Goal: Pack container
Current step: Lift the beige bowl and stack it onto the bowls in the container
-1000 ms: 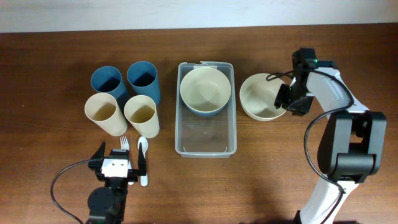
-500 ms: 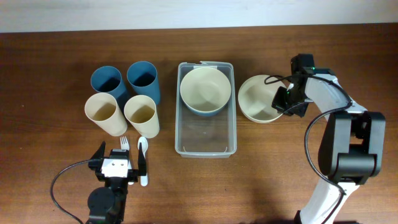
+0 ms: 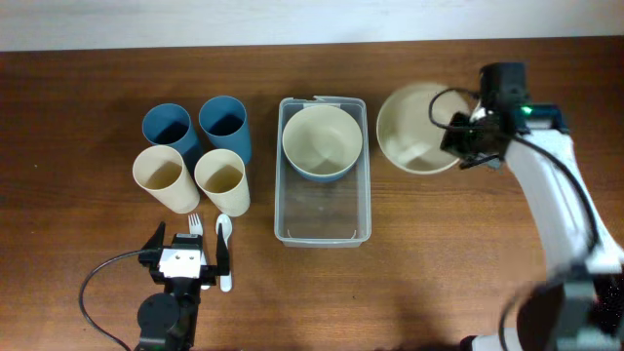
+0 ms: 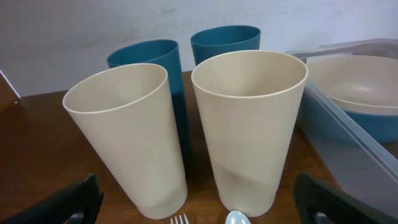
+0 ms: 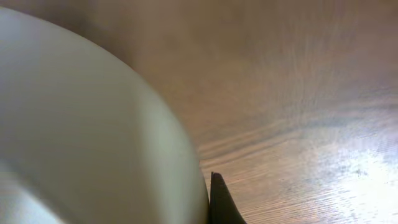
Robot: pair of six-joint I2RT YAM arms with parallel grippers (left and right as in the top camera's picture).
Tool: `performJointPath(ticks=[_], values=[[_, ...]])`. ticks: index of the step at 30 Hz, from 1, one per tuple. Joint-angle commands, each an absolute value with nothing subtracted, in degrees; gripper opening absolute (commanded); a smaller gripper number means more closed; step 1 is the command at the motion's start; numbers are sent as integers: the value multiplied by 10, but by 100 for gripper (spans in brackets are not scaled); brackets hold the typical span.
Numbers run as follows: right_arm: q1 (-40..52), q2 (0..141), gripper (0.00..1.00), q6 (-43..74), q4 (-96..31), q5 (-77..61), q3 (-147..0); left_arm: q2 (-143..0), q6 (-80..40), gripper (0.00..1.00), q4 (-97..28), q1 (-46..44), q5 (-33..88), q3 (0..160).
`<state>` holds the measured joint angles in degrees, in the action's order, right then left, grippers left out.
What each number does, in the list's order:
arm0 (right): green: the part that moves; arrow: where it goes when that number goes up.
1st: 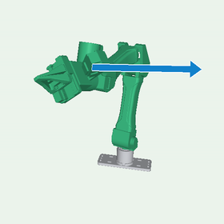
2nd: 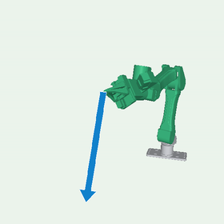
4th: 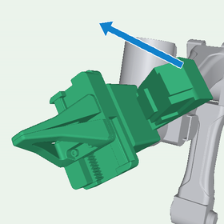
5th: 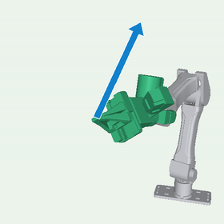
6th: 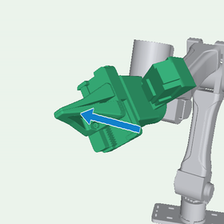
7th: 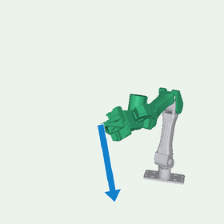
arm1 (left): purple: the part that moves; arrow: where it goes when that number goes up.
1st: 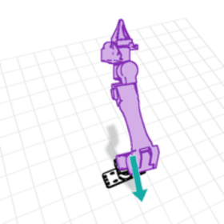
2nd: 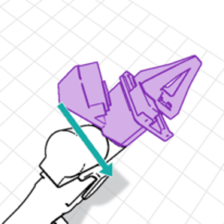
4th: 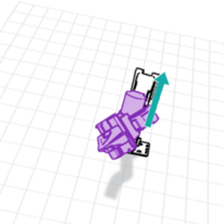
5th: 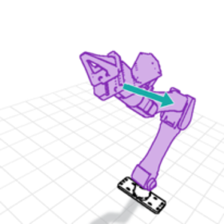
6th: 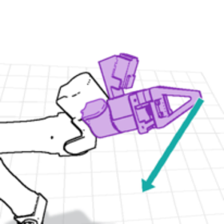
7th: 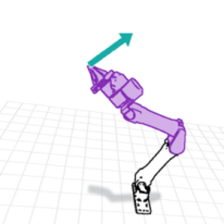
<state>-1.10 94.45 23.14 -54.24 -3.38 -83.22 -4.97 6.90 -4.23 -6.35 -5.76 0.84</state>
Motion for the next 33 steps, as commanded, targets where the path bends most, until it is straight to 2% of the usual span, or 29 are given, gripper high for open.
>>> performJointPath(ticks=[1,5,13,22,29,33], values=[[21,886,4,230,-544,-84,-852,-44,78,100,-41,-62,-53,5],[84,869,4,262,-541,-97,-853,-44,78,100,-41,-62,-53,5],[201,943,4,295,-467,-42,-852,-44,78,100,-41,-62,-53,5],[206,1045,4,310,-353,-63,-853,-44,78,100,-41,-62,-53,5],[206,1066,4,309,-321,-73,-853,-44,78,100,-41,-62,-53,5],[205,1065,41,303,-335,-78,-871,-44,78,100,-41,-62,-53,5]])
